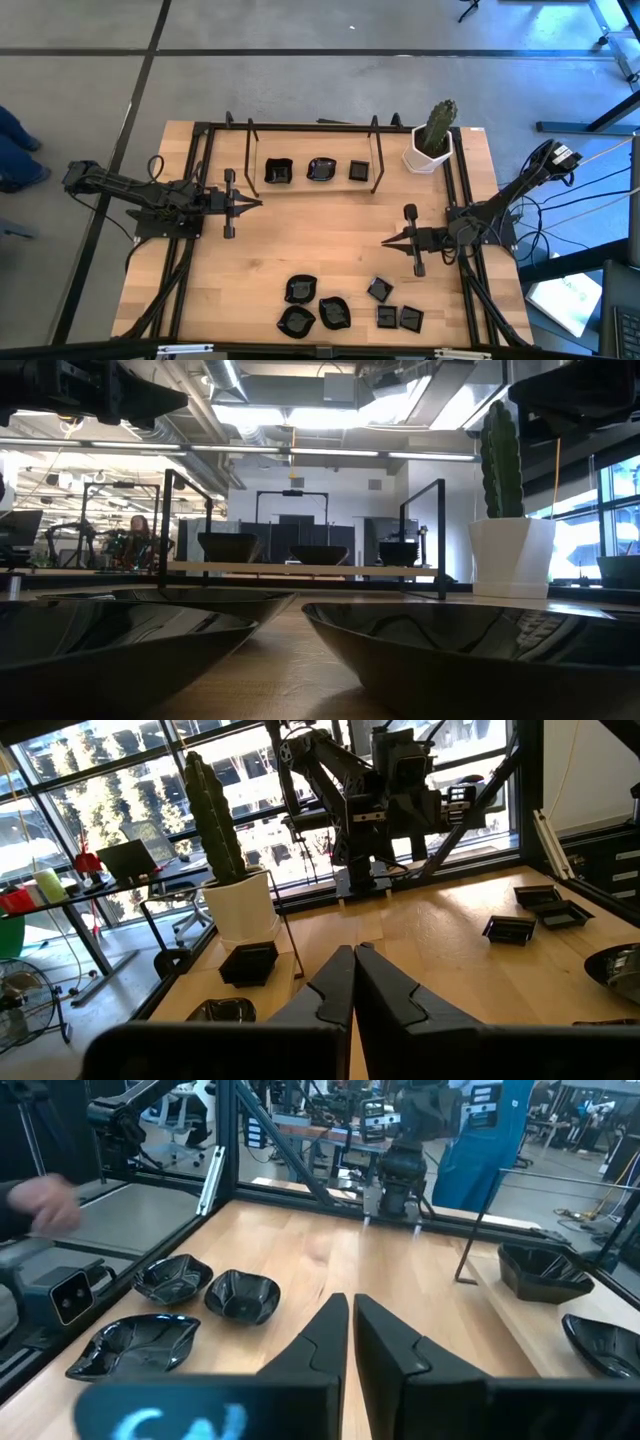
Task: Pick & Place Mini shaped plates
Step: Stack the top leaf-shaped plate on the top of the leaf-shaped plate on the shelf
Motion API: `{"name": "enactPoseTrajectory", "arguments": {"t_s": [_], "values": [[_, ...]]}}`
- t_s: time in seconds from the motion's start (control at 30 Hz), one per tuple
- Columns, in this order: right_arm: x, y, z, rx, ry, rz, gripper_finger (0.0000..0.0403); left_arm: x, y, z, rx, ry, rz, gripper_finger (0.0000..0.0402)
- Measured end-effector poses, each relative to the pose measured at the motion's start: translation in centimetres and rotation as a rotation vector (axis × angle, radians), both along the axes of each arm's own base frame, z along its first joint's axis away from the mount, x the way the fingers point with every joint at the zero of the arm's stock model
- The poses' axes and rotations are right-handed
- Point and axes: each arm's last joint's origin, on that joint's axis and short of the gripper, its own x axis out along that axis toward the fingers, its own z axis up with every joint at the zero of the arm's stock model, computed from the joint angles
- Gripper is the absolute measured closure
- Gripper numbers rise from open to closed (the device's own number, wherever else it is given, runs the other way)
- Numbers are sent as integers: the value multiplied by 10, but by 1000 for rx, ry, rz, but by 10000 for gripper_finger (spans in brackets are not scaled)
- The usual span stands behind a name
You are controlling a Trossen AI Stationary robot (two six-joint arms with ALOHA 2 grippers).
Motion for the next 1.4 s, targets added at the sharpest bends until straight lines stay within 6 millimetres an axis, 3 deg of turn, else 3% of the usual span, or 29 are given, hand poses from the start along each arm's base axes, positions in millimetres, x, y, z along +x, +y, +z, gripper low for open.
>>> {"name": "enactPoseTrajectory", "arguments": {"t_s": [0.37, 0.83, 1.17, 1.4], "values": [[2, -4, 5, 9, -46, -32, 379, 0, 0, 0, 0, 0, 0, 397], [27, -63, 4, 29, -36, 89, 390, 0, 0, 2, -13, -24, 0, 397], [29, -64, 2, 49, -25, 152, 397, -1, 0, 14, -73, -145, -5, 397], [29, -62, 1, 91, -11, 201, 380, 0, -3, 21, -179, -217, -133, 396]]}}
